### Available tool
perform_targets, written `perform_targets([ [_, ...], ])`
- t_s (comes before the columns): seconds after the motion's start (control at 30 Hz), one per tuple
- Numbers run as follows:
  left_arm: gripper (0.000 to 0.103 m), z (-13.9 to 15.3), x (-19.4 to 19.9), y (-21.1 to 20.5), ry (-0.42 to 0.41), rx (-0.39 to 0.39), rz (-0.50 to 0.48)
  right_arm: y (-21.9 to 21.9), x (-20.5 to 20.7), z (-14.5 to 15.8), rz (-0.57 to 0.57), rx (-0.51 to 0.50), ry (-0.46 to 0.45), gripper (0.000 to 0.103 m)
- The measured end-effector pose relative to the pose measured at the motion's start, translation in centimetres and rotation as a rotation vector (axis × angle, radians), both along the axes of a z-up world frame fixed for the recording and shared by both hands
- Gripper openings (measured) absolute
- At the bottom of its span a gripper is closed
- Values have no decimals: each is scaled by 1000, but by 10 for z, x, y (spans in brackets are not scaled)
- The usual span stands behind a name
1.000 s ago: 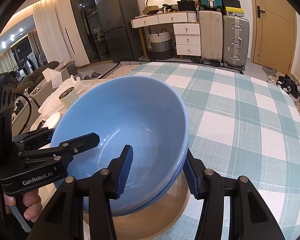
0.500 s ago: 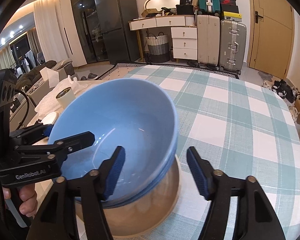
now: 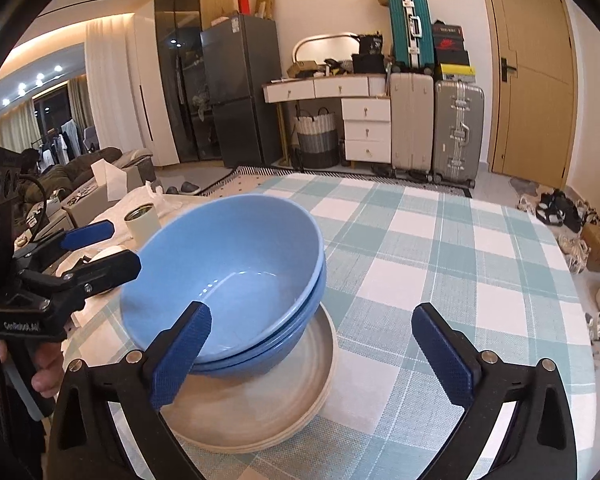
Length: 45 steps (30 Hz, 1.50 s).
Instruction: Organize plates and bowls
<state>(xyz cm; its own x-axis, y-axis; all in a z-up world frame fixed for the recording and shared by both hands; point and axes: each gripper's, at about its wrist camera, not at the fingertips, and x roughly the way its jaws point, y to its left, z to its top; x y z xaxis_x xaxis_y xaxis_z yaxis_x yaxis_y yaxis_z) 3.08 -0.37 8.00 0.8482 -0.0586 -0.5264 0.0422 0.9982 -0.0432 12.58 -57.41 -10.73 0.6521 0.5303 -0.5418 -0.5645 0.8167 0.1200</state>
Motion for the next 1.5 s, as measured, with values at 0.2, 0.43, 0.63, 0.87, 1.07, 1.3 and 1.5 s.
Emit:
perform_targets([
  [0.2,101,-6,-26,11,-35,12,14,-1,-27,-2,19,-1,-72,102],
  [0.43,101,-19,-48,23,-53,2,21,2,-47,-12,65,22,-82,102],
  [0.63,101,-27,-58,25,-74,1,24,4,-55,-20,87,31,-80,102],
  [0.87,101,-37,-60,28,-87,-29,35,1,-62,-27,92,41,-82,102],
  [1.07,101,-47,-57,23,-94,-25,14,-1,-69,-31,81,59,-89,102],
  [1.3,101,-53,-59,18,-104,-31,-9,-3,-80,-33,82,77,-120,102],
  [1.5,101,-57,-58,19,-117,-35,-12,-2,-84,-34,88,78,-140,102],
])
